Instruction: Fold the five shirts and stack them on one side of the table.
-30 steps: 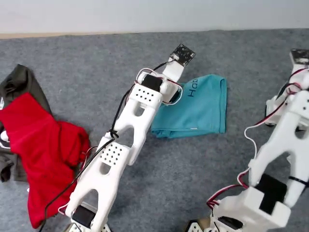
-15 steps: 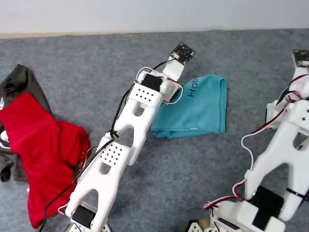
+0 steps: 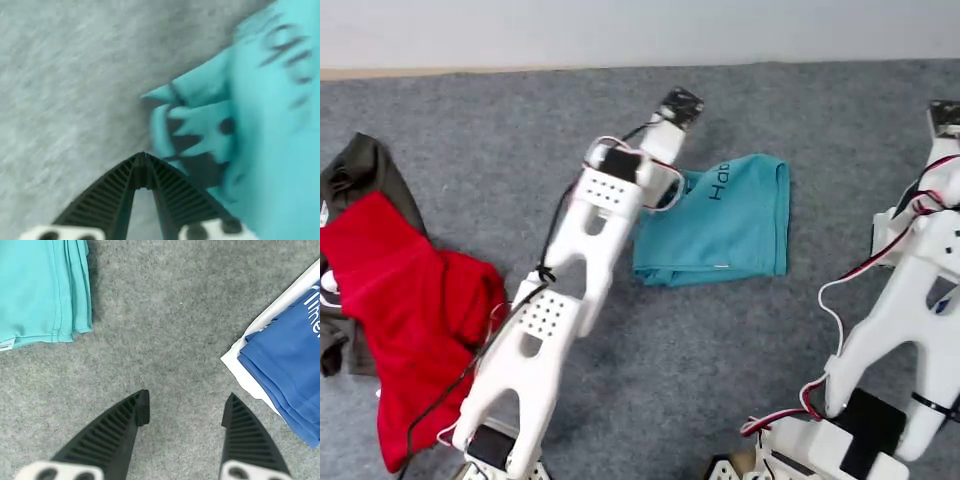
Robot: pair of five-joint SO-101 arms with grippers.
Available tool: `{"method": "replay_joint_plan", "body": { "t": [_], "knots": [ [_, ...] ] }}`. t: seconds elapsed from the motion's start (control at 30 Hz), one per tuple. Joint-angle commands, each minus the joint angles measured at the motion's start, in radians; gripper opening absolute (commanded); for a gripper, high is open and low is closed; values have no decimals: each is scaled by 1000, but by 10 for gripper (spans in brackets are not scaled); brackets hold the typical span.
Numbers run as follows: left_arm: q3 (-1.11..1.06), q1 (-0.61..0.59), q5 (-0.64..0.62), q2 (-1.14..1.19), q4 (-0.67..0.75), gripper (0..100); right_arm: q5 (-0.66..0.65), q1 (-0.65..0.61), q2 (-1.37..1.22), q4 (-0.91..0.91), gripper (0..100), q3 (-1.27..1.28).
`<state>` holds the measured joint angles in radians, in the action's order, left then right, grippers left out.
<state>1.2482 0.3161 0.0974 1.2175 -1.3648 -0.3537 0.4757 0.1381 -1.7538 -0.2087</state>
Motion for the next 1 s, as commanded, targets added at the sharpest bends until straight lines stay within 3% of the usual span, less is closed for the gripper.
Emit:
{"method": "replay_joint_plan", "body": {
  "t": [0.0, 0.23, 0.5, 0.73, 0.97],
  "knots": [
    [42, -29, 2, -23, -32, 2, -9, 8, 44, -41, 241, -5],
    [133, -18, -3, -72, -124, 2, -8, -56, 42, -30, 241, 32],
    [337, -29, -3, -101, -382, 2, 18, -239, 42, 131, 241, 256],
    [348, -176, -74, -141, -393, 2, 180, -420, -67, 348, 243, 391],
    [348, -282, -71, -195, -393, 2, 525, -564, -337, 426, 244, 236]
  ]
}}
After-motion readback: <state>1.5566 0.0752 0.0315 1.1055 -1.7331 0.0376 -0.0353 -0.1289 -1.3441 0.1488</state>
